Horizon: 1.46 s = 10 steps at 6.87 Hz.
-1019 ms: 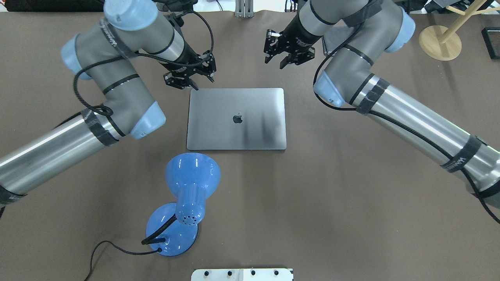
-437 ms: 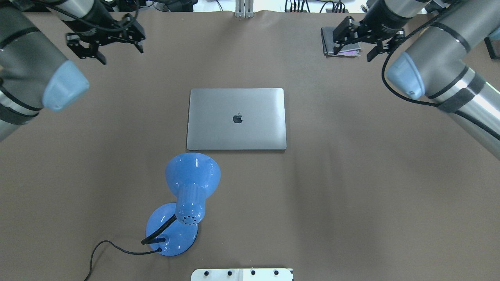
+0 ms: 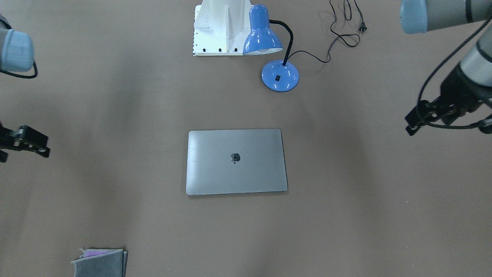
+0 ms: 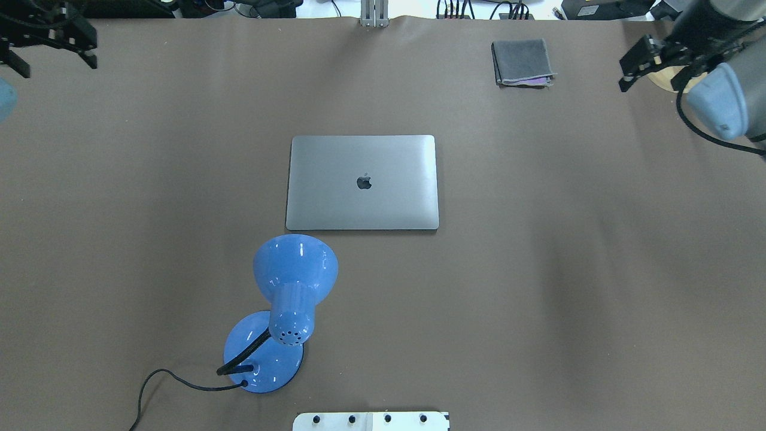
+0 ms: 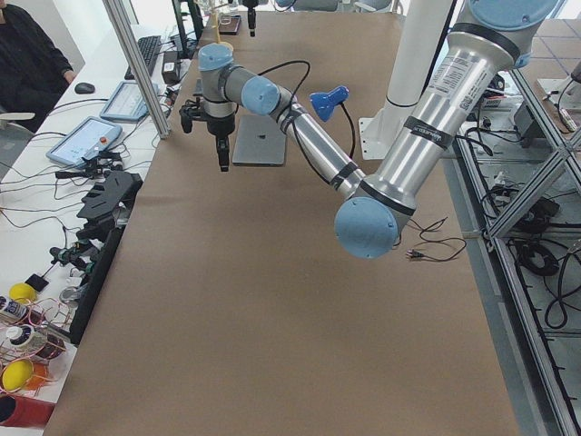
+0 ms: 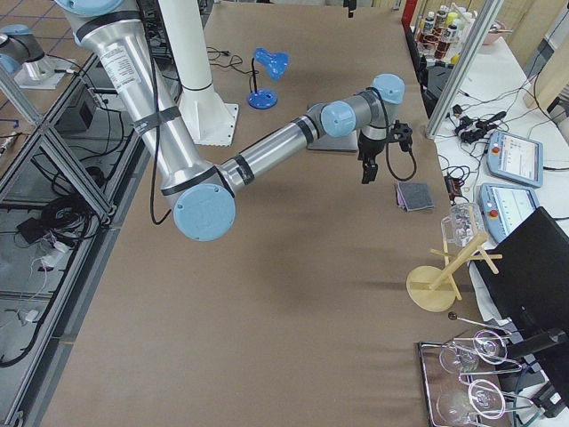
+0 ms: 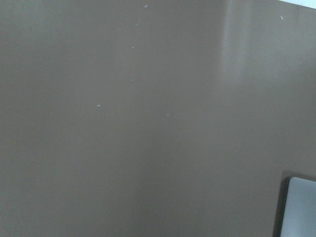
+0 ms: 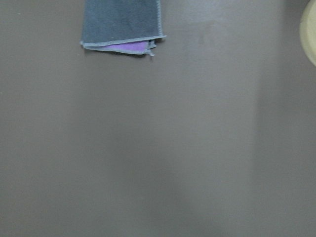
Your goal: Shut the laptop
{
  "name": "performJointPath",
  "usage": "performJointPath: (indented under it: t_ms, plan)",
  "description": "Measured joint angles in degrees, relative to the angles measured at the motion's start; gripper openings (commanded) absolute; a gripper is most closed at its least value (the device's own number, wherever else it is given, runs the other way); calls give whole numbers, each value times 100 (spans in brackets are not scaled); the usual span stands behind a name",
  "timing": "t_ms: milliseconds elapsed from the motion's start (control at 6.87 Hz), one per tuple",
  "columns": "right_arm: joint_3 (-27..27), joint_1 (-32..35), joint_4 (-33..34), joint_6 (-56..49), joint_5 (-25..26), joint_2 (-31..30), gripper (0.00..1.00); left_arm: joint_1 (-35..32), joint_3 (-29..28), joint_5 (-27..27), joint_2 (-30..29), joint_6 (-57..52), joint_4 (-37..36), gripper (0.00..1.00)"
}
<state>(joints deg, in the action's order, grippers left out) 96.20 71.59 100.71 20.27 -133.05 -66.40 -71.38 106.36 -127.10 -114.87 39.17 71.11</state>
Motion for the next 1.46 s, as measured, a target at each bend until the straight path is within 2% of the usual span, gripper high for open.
performJointPath:
  t_ms: [146,437,728,1019,1311,1456]
  plan:
    - [-169,344,23,-714,-78,-275,100,-360,-16,-337,415,-728,3,98]
    - [-346,740,-7,-1311,-198,-760,100,-989,-67,-731,1118,-1925,36,99]
    - [-469,775,-193,-1373,162,-1029,100,-1206,-128,-808,1372,-2341,45,98]
    - [-724,774,-570,-1358,315,-1226,100,-1358,-310,-824,1523,-2755,51,99]
    - [-786,847,-727,-1385,179,-1329,100,-1539,-644,-880,1655,-3152,110,98]
    - [-780,915,-746,-1407,7,-1390,100,-1612,-936,-921,1742,-3245,393,98]
